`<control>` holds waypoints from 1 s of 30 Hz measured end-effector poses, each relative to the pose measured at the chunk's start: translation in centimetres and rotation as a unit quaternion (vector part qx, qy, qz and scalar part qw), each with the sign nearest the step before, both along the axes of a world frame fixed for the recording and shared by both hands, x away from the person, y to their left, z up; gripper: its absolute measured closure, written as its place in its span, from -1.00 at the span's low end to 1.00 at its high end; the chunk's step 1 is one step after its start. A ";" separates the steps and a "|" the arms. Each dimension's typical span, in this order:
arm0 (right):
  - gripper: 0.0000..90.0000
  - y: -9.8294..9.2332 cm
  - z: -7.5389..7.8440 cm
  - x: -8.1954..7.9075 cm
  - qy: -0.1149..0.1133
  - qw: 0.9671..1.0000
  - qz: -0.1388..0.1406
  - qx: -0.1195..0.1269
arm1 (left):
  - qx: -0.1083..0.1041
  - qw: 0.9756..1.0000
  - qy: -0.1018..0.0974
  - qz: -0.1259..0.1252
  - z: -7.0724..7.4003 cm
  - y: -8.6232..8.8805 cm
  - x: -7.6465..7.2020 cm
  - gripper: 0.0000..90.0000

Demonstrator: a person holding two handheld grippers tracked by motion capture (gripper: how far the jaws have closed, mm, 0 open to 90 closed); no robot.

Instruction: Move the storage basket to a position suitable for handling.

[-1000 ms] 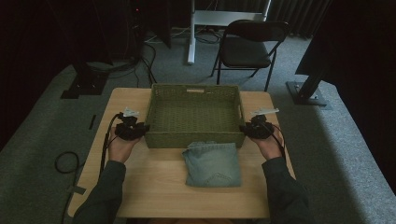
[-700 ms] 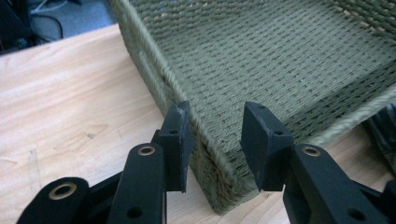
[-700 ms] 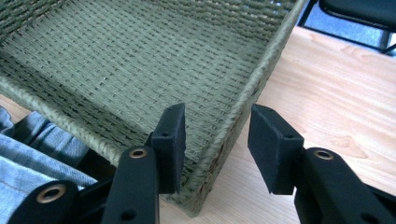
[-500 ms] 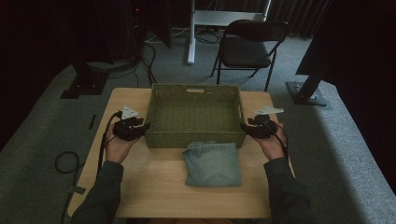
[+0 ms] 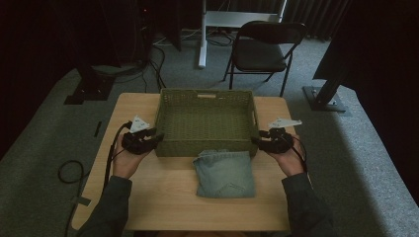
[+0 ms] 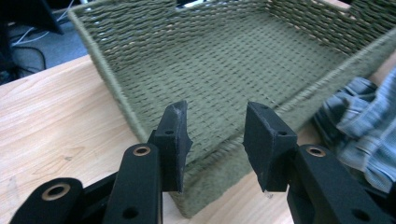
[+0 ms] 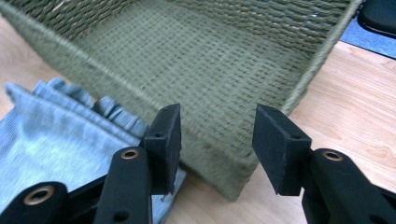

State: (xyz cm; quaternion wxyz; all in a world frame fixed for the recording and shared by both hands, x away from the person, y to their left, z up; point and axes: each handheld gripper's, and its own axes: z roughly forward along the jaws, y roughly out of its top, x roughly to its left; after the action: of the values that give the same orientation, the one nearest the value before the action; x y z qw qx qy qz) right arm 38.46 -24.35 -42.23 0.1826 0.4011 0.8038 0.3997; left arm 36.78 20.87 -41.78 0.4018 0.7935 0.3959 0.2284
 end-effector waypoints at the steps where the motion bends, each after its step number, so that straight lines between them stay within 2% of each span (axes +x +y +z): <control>1: 0.15 0.1 0.0 -0.2 0.000 1.000 0.004 -0.002 | -0.002 1.000 -0.002 -0.004 0.0 -0.1 -0.1 0.34; 9: 0.00 0.6 -0.1 -1.8 -0.001 0.999 0.035 0.003 | 0.000 1.000 -0.008 -0.028 0.0 -0.7 -1.0 0.32; 13: -0.02 0.9 -0.3 -2.5 -0.005 0.999 0.051 -0.004 | -0.001 0.999 -0.012 -0.039 0.0 -1.0 -1.4 0.30; 20: 0.01 1.4 -0.7 -2.8 -0.001 0.998 0.052 -0.022 | -0.006 0.998 -0.011 -0.059 -0.4 -1.3 -1.6 0.27; 30: -0.01 1.4 -1.3 -3.3 -0.002 0.998 0.062 -0.028 | -0.007 0.997 -0.012 -0.079 -1.0 -1.9 -1.9 0.25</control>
State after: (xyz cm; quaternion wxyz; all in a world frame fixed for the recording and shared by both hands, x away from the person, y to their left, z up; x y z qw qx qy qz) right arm 35.20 -22.91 -43.50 0.1698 0.3441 0.8380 0.3879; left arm 34.90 18.93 -42.78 0.4289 0.8165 0.3289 0.2029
